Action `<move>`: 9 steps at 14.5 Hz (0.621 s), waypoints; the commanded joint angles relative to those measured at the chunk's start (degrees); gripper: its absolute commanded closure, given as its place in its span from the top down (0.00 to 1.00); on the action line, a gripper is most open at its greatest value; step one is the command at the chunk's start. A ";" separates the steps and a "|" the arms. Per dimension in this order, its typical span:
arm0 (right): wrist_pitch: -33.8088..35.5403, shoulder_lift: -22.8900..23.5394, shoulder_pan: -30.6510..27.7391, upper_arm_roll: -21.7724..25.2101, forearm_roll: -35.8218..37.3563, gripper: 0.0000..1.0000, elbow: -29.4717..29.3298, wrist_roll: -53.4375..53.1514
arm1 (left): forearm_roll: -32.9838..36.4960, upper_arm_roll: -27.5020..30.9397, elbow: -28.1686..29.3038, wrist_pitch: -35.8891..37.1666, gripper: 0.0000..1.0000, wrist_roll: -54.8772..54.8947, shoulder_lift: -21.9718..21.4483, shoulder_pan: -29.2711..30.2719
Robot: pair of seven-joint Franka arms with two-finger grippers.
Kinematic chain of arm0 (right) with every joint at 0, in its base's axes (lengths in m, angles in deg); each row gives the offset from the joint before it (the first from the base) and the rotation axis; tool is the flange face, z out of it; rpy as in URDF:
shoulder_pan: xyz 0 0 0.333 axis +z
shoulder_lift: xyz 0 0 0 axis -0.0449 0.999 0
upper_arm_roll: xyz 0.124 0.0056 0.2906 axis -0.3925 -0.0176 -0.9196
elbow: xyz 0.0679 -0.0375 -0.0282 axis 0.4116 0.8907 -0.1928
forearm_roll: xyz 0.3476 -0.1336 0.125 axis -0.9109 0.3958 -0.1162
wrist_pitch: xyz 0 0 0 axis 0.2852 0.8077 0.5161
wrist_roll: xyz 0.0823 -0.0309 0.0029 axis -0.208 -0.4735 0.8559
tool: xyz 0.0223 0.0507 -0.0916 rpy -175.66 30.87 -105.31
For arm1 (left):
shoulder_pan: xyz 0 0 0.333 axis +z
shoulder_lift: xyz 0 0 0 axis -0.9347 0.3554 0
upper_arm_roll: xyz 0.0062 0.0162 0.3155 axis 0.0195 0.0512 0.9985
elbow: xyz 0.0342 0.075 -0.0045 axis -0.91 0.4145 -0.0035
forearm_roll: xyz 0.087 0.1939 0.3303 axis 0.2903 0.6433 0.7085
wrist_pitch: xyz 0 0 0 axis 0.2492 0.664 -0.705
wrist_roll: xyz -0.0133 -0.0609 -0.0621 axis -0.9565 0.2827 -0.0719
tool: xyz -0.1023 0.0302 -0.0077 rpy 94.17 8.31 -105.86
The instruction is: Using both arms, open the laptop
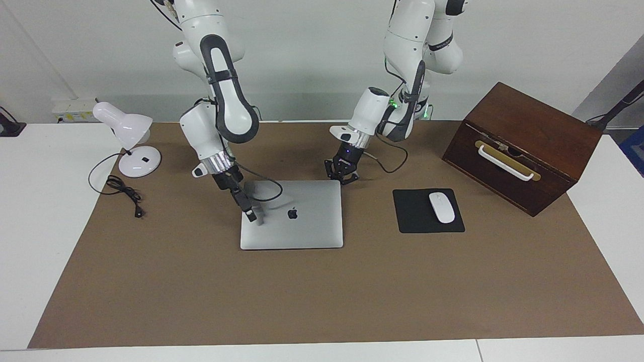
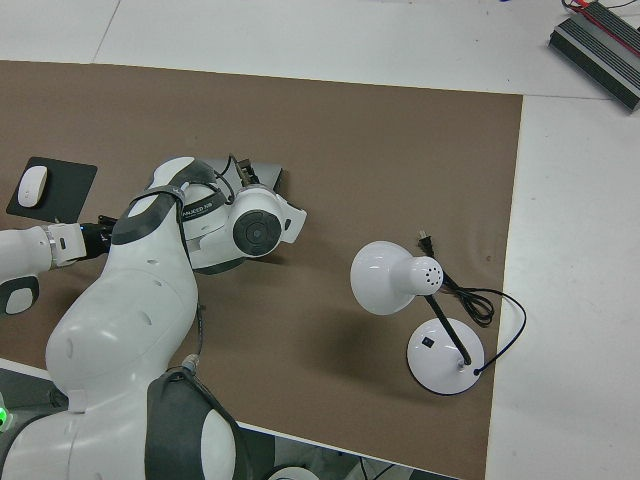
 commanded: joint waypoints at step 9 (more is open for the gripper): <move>-2.15 -0.49 2.04 -0.68 -12.52 1.00 0.21 -3.21 | -0.43 1.31 -1.27 -0.81 0.00 1.09 3.14 -1.11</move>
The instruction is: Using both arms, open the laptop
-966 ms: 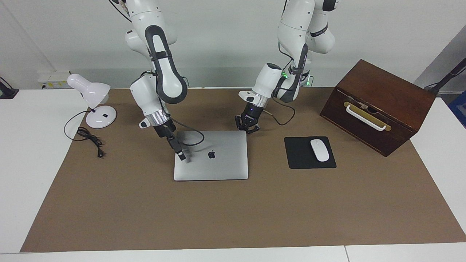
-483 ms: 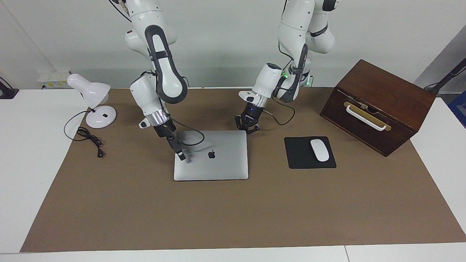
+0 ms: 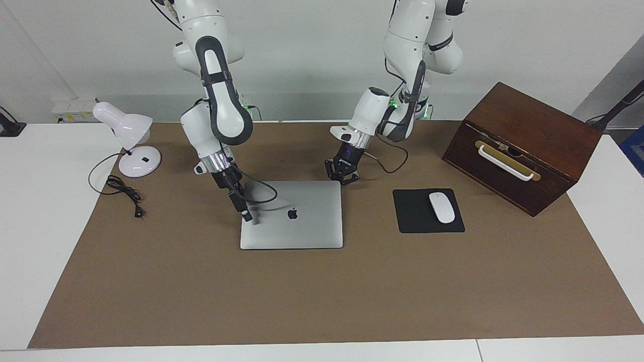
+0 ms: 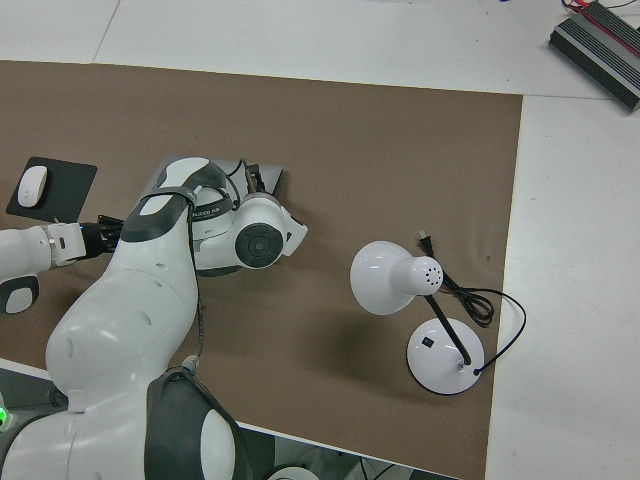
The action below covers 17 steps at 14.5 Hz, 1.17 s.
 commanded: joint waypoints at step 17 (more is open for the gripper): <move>-0.90 2.43 0.24 -0.47 -1.88 1.00 -8.61 0.41 | -0.43 1.17 -1.35 -0.73 0.00 1.08 3.46 -1.01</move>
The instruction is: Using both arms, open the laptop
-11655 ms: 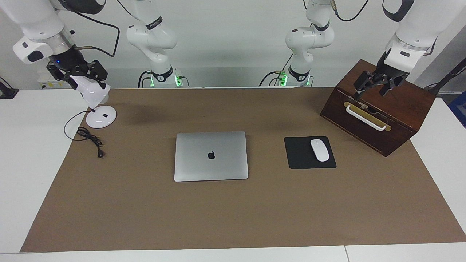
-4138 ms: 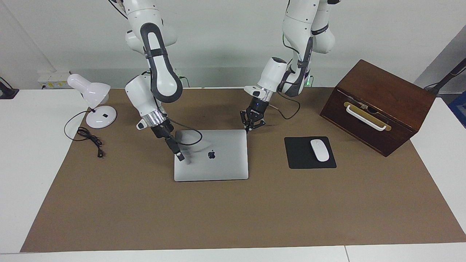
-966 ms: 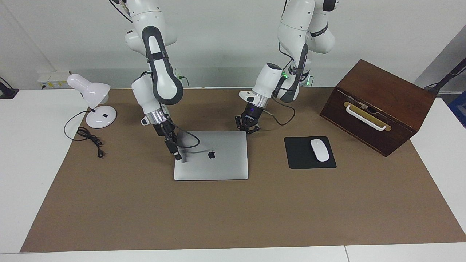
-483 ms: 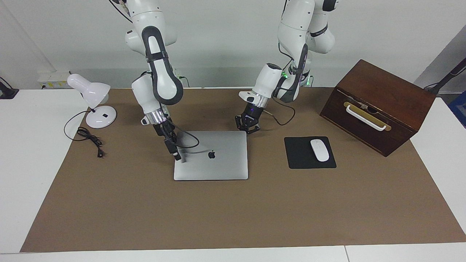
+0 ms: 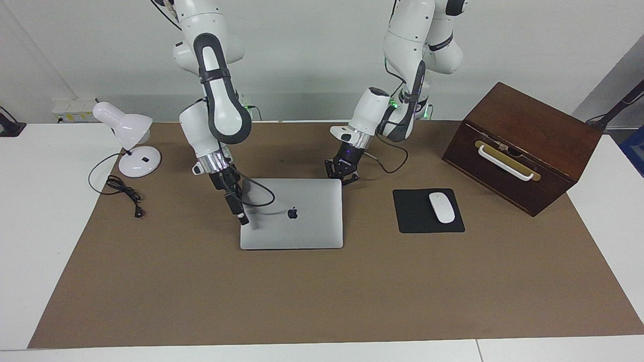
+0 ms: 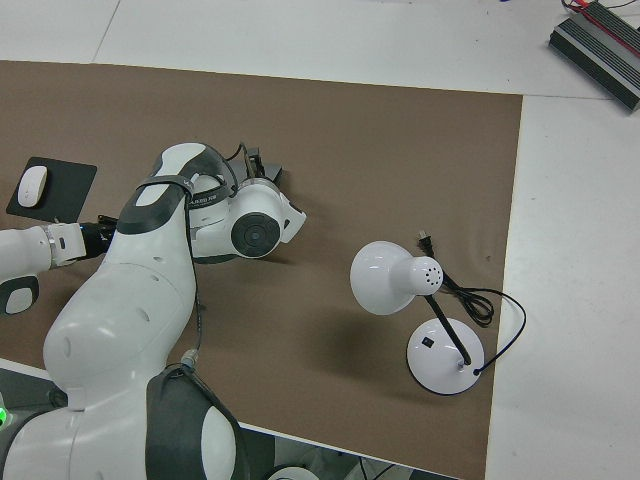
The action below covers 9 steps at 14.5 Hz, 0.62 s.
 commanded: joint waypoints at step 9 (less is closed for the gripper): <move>0.32 2.53 -1.84 -1.00 -1.36 1.00 -7.73 0.70 | -0.43 1.16 -1.27 -0.64 0.00 1.06 3.41 -1.00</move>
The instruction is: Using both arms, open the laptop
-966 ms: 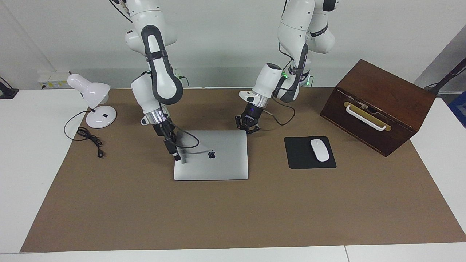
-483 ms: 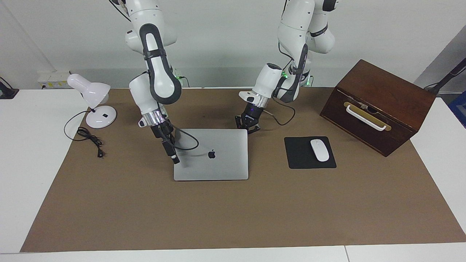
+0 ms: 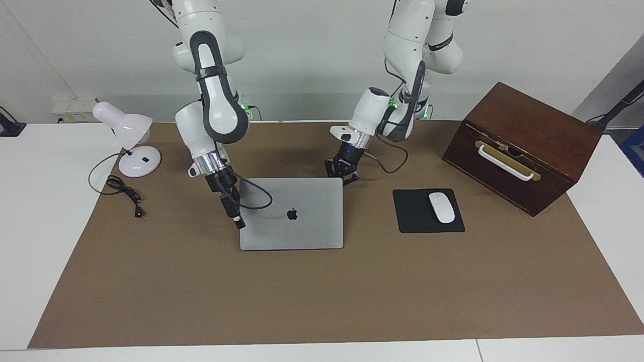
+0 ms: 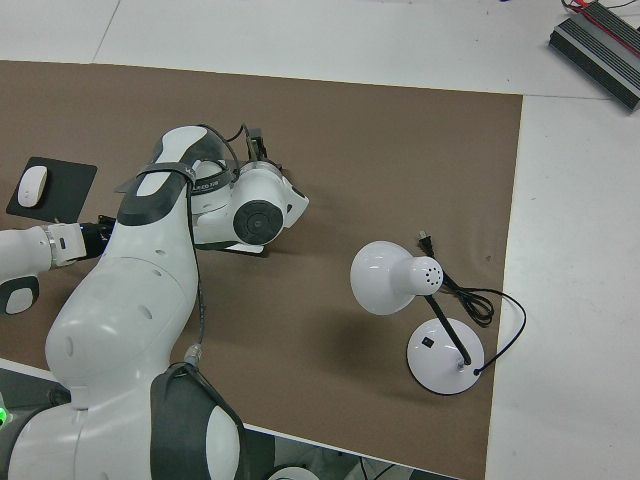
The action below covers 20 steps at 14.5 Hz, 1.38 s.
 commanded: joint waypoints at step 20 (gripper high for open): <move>0.84 3.74 -3.88 -0.96 -0.75 1.00 -10.94 0.67 | -0.52 1.16 -1.34 -0.55 0.00 1.06 3.44 -0.94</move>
